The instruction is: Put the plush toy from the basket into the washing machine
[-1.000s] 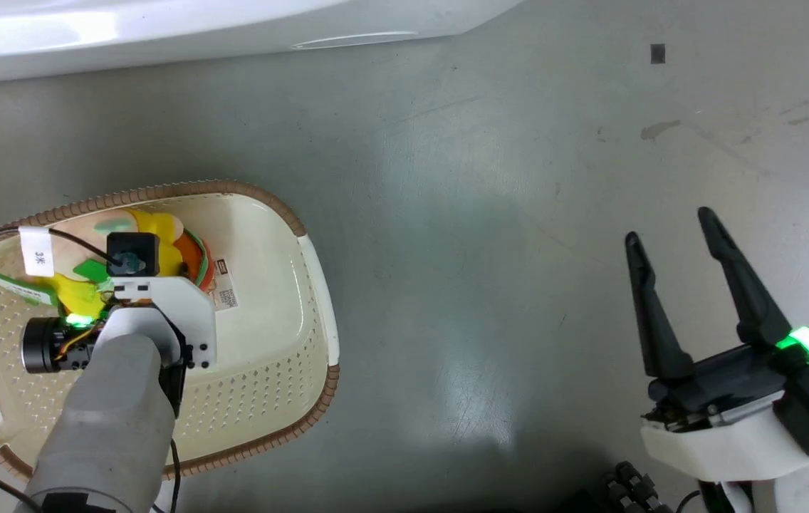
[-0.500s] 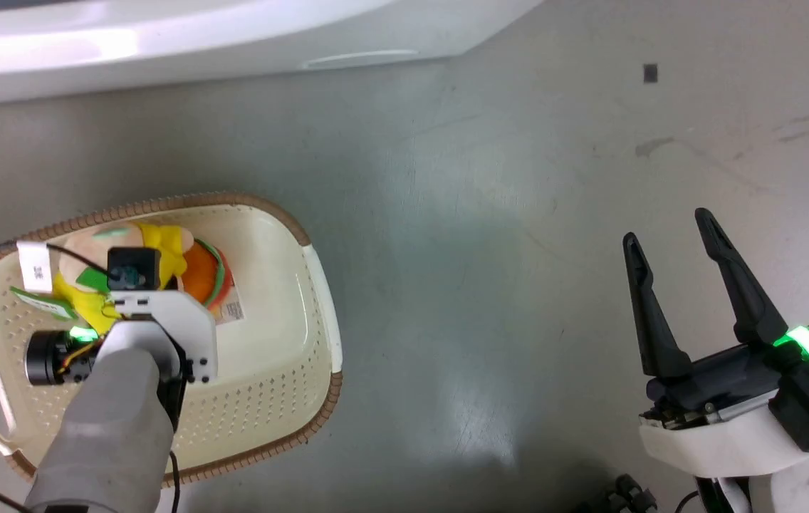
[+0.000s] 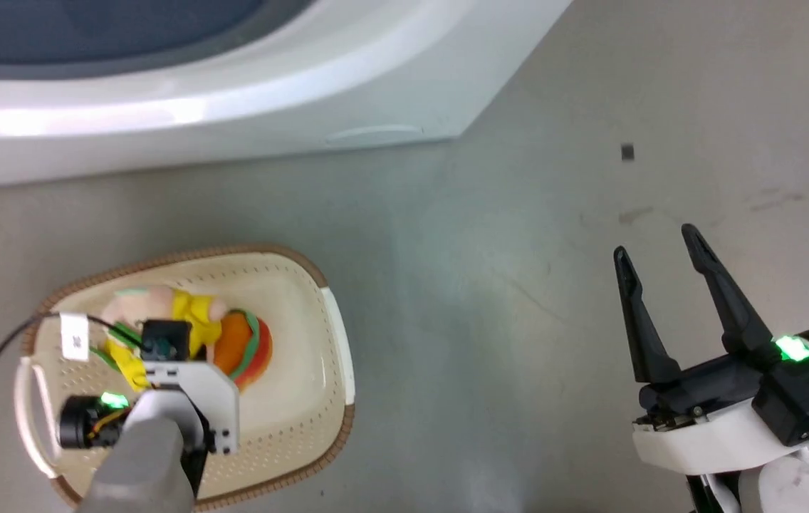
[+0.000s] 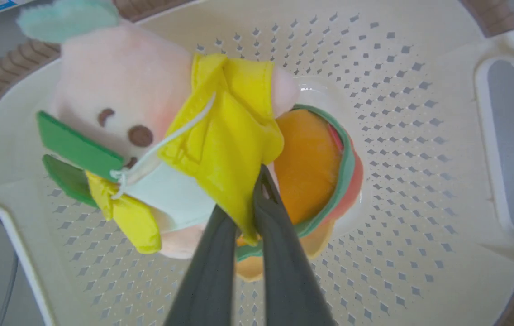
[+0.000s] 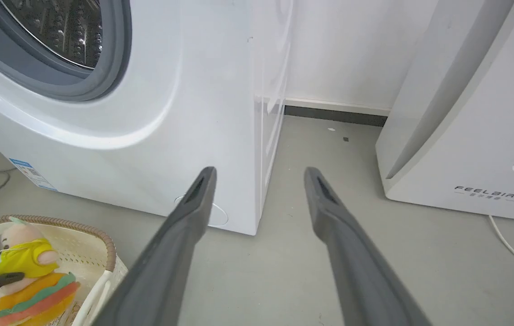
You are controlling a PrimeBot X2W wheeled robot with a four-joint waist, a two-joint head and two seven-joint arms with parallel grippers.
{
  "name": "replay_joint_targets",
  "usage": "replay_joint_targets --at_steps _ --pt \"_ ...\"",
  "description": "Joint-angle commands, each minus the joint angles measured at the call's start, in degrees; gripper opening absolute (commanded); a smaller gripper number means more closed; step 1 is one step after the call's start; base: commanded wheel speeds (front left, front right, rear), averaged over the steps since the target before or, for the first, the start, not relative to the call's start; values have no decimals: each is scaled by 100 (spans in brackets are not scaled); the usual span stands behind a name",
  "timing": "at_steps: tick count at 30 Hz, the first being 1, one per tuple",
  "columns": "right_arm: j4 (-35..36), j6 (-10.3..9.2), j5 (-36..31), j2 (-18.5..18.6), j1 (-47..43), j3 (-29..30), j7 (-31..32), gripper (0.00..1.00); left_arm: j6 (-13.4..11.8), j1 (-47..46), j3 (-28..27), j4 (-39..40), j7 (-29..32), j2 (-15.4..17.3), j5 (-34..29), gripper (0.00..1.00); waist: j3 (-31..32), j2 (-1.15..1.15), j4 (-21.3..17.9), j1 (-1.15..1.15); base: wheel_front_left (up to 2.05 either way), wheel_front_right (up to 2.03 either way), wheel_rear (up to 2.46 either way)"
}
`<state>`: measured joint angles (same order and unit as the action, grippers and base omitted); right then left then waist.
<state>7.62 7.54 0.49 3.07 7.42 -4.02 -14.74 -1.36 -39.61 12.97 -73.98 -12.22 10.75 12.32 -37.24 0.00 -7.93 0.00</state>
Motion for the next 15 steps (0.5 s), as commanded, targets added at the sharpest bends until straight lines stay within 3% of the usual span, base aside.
replay_joint_targets --at_steps 1,9,15 --pt "-30 -5 -5 -19 -27 3 -26 100 21 88 21 3 -58 -34 20 0 296 0 90 0 0 0 0" --pt "-208 -5 -2 -19 -227 111 -26 100 113 634 43 246 -265 -196 101 0 1085 0 322 0 0 0 0" --pt "-292 -5 -4 -19 -375 173 -26 100 147 1342 -10 1387 -275 -183 71 0 1556 0 456 0 0 0 0"
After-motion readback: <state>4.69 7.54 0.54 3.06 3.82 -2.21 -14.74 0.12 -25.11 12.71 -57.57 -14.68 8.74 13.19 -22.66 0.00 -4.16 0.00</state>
